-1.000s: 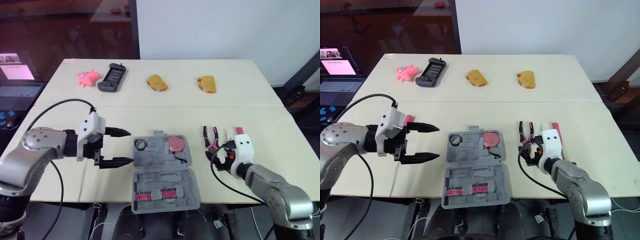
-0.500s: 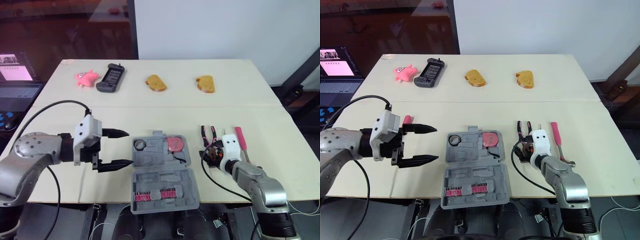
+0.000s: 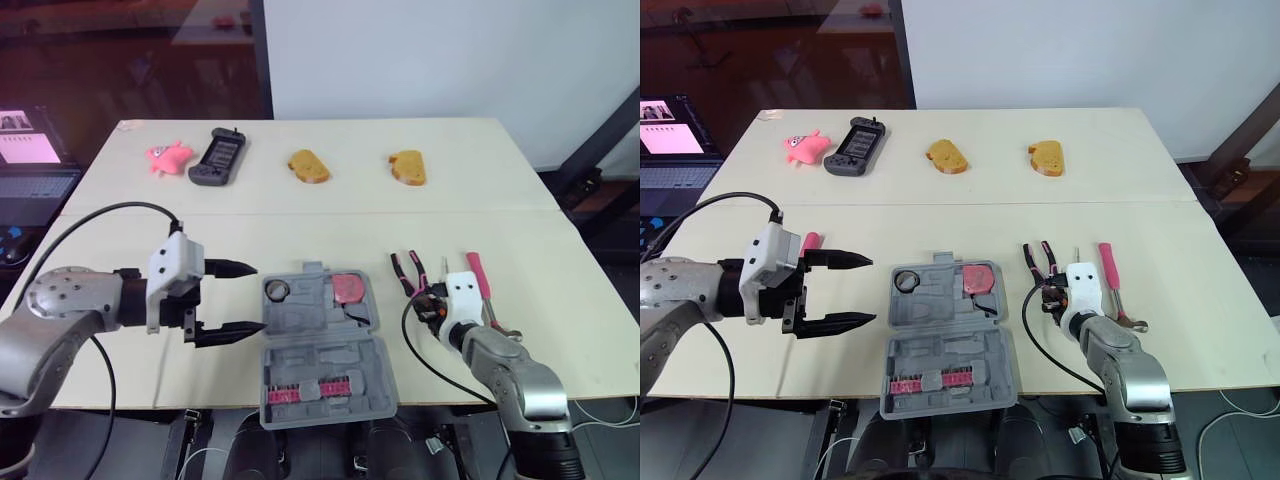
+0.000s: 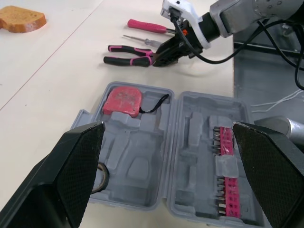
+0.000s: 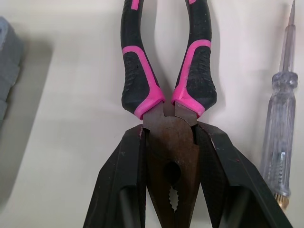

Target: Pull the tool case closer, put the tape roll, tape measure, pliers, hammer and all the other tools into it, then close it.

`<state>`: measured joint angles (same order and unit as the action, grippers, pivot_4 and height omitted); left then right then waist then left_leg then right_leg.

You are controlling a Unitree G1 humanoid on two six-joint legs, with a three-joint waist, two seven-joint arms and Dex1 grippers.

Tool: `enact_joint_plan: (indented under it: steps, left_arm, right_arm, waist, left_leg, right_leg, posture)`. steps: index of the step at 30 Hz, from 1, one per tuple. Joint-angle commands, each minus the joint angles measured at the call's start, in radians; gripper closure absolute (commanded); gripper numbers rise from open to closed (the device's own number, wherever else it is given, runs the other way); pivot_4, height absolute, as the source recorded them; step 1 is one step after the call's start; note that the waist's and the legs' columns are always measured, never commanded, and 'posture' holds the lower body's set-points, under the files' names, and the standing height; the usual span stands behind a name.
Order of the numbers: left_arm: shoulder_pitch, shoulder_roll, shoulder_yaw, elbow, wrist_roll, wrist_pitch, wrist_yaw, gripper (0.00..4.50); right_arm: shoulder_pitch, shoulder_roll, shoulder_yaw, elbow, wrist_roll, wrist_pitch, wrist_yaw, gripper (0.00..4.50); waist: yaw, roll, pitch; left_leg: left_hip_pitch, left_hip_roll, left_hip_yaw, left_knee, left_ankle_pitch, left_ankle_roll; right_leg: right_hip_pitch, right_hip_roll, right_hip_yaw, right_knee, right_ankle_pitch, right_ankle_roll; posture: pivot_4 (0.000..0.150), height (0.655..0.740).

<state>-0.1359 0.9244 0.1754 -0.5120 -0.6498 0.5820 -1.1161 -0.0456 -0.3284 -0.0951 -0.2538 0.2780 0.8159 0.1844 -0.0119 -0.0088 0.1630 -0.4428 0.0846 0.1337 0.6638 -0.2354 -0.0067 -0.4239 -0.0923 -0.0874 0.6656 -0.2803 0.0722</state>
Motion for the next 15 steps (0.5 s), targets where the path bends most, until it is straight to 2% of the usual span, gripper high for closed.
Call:
enact_joint_plan:
  steps: [1,7,15]
  left_arm:
    - [-0.027,0.004,-0.002,-0.004,-0.007,-0.013,-0.001,0.0]
    - [-0.045,0.002,-0.018,0.015,0.001,-0.021,-0.012,0.0]
    - [-0.062,-0.001,-0.034,0.023,0.005,-0.029,-0.01,0.0]
  right_arm:
    - [0.013,0.005,0.018,-0.02,-0.004,-0.007,0.017,3.53]
    - [0.024,-0.017,0.032,-0.043,-0.018,-0.006,0.031,0.66]
    - [0.046,-0.021,0.02,-0.05,-0.034,-0.009,0.029,0.66]
  waist:
    - [-0.001,0.0,0.0]
    - [-0.001,0.0,0.0]
    - [0.001,0.0,0.0]
  left_leg:
    - [0.0,0.0,0.0,0.0,0.0,0.0]
    - [0.0,0.0,0.0,0.0,0.0,0.0]
    - [0.0,0.0,0.0,0.0,0.0,0.0]
  right_leg:
    - [0.0,0.0,0.0,0.0,0.0,0.0]
    - [0.0,0.0,0.0,0.0,0.0,0.0]
    - [0.0,0.0,0.0,0.0,0.0,0.0]
  posture:
    - [0.15,0.7188]
    - [0.15,0.7188]
    - [0.15,0.7188]
